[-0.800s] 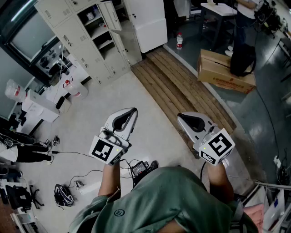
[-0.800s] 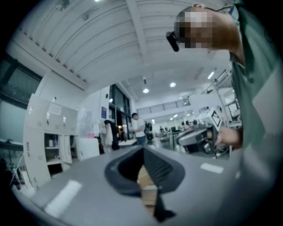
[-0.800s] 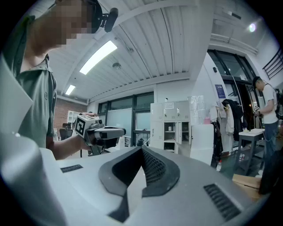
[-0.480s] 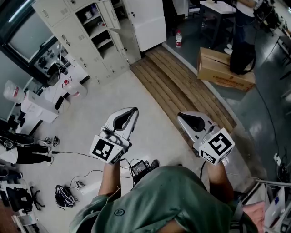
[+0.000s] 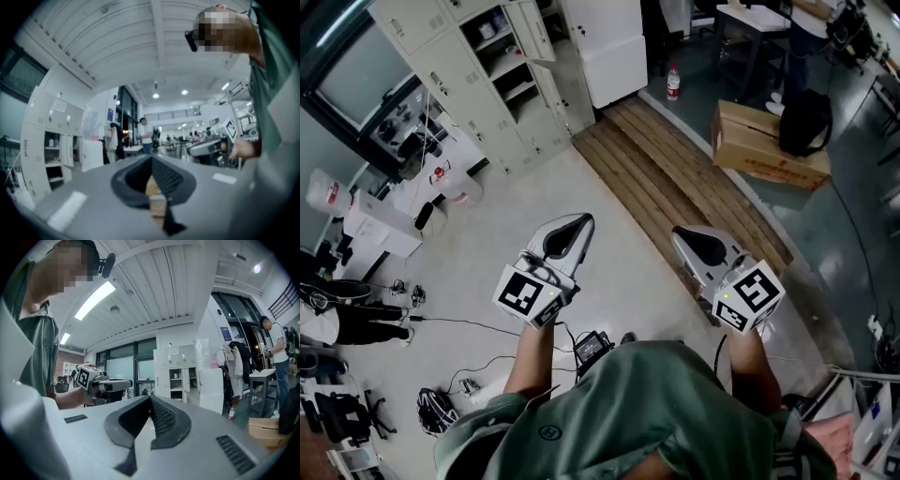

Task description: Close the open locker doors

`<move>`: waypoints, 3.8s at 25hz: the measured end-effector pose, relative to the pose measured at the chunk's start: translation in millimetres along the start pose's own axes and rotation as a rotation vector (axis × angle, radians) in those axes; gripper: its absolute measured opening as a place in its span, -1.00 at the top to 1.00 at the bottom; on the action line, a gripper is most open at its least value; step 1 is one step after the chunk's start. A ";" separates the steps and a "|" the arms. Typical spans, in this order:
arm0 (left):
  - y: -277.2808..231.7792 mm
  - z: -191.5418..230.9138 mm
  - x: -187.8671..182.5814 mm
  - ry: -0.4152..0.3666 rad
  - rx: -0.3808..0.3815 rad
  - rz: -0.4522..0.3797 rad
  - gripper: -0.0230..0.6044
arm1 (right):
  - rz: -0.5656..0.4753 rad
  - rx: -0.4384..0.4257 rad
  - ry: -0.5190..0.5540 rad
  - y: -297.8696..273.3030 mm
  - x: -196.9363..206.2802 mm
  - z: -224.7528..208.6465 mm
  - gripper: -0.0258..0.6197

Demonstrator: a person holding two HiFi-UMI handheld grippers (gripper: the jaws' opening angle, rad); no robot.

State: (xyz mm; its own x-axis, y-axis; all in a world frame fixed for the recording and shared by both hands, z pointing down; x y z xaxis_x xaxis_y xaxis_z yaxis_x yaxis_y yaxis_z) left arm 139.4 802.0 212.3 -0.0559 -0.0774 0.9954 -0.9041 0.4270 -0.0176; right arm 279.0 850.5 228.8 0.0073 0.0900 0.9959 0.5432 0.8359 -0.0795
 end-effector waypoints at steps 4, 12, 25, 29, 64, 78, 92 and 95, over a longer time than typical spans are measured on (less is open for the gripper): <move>-2.6 16.4 -9.0 -0.060 0.037 -0.023 0.92 | -0.006 0.011 -0.006 -26.0 -4.2 2.7 0.90; 7.0 40.8 8.2 -0.081 0.029 -0.060 0.92 | -0.013 0.026 0.009 -53.7 6.1 0.2 0.90; -49.2 105.2 0.0 -0.067 -0.094 -0.053 0.92 | 0.002 -0.086 0.018 -121.7 -6.2 -77.2 0.90; -71.0 124.3 0.6 -0.066 -0.155 -0.033 0.92 | 0.009 -0.144 0.020 -143.1 -6.9 -108.4 0.90; -26.4 324.9 33.8 -0.065 -0.204 -0.051 0.92 | 0.037 -0.169 0.016 -358.2 -9.0 -104.9 0.90; -49.0 394.9 54.7 -0.023 -0.305 -0.009 0.92 | 0.079 -0.261 -0.011 -444.1 0.6 -153.1 0.90; -128.1 474.8 63.5 -0.032 -0.444 0.055 0.92 | 0.080 -0.461 0.001 -552.1 -7.7 -239.3 0.90; -133.8 487.9 70.2 -0.025 -0.454 0.065 0.92 | 0.088 -0.459 -0.016 -566.2 -2.2 -249.3 0.90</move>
State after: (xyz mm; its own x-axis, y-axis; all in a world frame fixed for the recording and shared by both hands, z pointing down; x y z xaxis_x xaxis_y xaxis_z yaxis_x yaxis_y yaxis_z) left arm 49.7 299.8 238.7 -0.1216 -0.0567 0.9910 -0.6215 0.7828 -0.0315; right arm 180.8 242.0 282.3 0.0590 0.1615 0.9851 0.8561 0.4993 -0.1332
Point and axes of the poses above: the fingertips, and each gripper's own axes: y backward along the fingers, z to its left, x out of its underside, the point moved 1 cm from there along y, backward along the fingers, and after that the axes turned 8 degrees about x, right-handed, at the moved point
